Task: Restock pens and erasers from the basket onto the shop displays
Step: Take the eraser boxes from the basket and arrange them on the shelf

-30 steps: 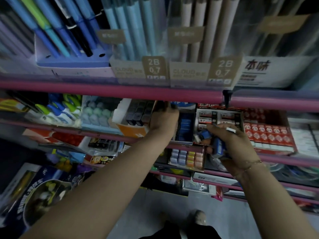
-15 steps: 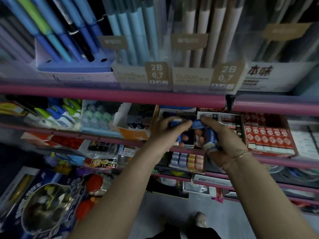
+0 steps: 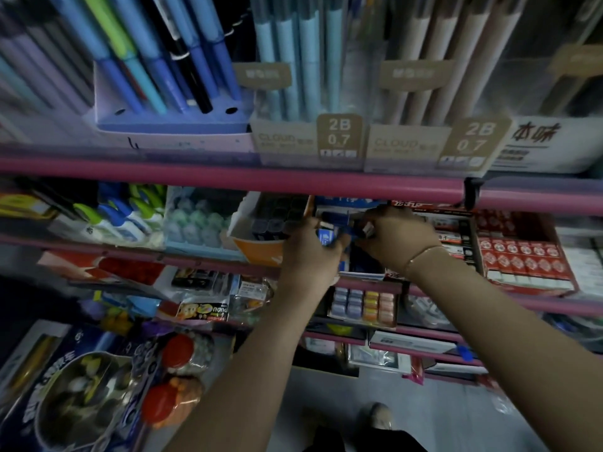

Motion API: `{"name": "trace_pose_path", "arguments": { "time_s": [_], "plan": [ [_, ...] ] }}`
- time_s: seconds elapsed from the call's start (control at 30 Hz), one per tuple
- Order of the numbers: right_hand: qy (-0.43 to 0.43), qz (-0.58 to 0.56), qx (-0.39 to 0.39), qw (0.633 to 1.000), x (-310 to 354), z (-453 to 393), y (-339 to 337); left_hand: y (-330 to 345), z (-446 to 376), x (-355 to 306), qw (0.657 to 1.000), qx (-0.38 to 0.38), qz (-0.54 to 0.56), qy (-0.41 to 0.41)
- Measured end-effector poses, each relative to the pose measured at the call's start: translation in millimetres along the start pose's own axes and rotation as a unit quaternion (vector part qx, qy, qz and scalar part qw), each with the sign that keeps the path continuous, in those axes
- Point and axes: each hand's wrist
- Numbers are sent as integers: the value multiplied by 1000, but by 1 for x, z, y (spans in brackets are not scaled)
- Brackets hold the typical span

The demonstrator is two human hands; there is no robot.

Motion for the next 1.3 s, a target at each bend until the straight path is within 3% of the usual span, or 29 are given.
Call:
{"name": "trace_pose_path", "arguments": {
  "time_s": [0.13,0.3,0.47,0.53,0.57,0.6,0.67,0.7,0.77,0.93,1.03,1.13,1.2,1.3],
  "plan": [
    [-5,84,-7,996,19,-15,18,-7,18,13,999,11,-25,24],
    [18,71,-16,997,29,-24,35,-14,37,21,999,10,-17,47],
    [17,50,-3,999,27,-24,35,-19,43,22,992,-21,-2,128],
    [27,-30,2,999,18,-23,23,-21,44,22,987,-27,9,158],
    [55,-136,8,989,12,-21,14,-22,44,21,984,-34,9,175],
    [89,-272,38,957,6,-16,2,-24,43,21,980,-45,4,193],
    [114,-522,129,836,-6,4,-23,-27,39,19,970,-67,-15,233],
    [106,-588,169,784,-12,15,-31,-27,37,17,965,-71,-25,251],
    [83,-615,214,754,-14,29,-39,-25,34,10,960,-58,-39,270],
    [139,-628,157,749,-9,41,-26,-11,35,-1,968,40,-74,235],
    [130,-602,139,775,-13,42,-21,-12,38,1,984,115,-18,135],
    [110,-603,149,776,-12,40,-24,-15,41,0,981,169,99,5],
    [116,-575,117,801,-10,37,-25,-12,39,0,973,150,163,-59],
    [88,-474,57,874,-7,35,-25,-4,36,4,944,40,278,-172]
  ]
}}
Point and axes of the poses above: each hand's wrist, its own z-axis away from the middle knuckle, its own y-axis out of the palm, x = y × z, and after that the axes turned 8 degrees about z, right-handed
